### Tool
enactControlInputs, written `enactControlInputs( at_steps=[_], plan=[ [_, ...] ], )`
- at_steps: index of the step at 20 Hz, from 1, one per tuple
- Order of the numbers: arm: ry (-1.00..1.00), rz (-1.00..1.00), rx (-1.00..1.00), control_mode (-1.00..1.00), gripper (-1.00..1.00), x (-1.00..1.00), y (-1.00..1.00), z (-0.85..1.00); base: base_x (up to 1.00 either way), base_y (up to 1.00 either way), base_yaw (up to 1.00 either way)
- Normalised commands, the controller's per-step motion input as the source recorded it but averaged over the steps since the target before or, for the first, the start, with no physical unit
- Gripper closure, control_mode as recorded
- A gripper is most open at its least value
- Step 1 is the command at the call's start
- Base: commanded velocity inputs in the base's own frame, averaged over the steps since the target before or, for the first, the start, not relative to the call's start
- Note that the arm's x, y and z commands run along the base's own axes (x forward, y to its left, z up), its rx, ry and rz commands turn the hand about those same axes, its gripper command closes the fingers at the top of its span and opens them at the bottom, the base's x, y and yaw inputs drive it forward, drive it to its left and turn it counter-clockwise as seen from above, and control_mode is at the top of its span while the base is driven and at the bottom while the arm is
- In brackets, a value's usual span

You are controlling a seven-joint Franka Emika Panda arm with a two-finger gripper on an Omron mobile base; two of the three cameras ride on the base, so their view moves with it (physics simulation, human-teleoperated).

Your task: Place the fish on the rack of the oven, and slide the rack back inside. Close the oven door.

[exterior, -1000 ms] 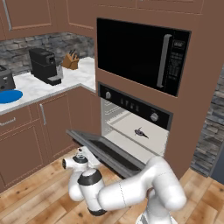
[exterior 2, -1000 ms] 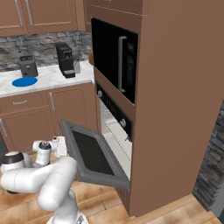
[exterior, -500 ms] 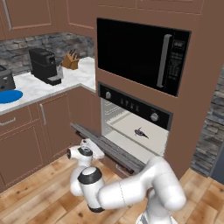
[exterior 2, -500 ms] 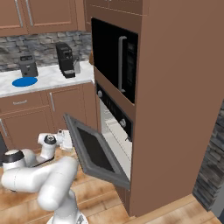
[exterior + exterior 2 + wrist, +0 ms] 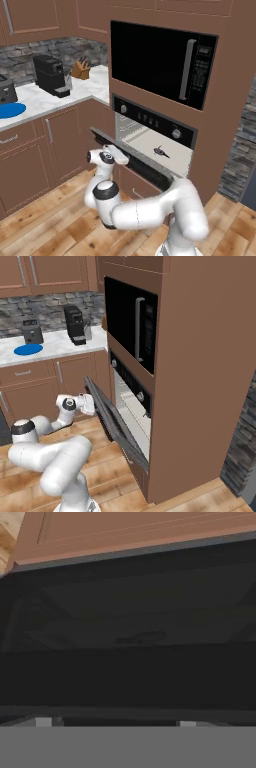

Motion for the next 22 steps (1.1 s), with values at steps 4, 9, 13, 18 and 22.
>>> enactControlInputs(
  at_steps=[4,9,13,18,22],
  plan=[
    [0.0,-0.21,-0.03,-1.0,-1.0,0.59,-1.0,0.04,0.0,0.0,0.0],
    [0.0,-0.2,-0.01,-1.0,-1.0,0.65,-1.0,0.03,0.0,0.0,0.0],
    [0.0,-0.2,0.0,-1.0,-1.0,0.68,-1.0,0.06,0.0,0.0,0.0],
    [0.03,-0.15,0.0,-1.0,-1.0,0.75,-1.0,0.01,0.0,0.0,0.0],
    [0.06,-0.13,0.0,-1.0,-1.0,0.67,-1.0,0.0,0.0,0.0,0.0]
  ],
)
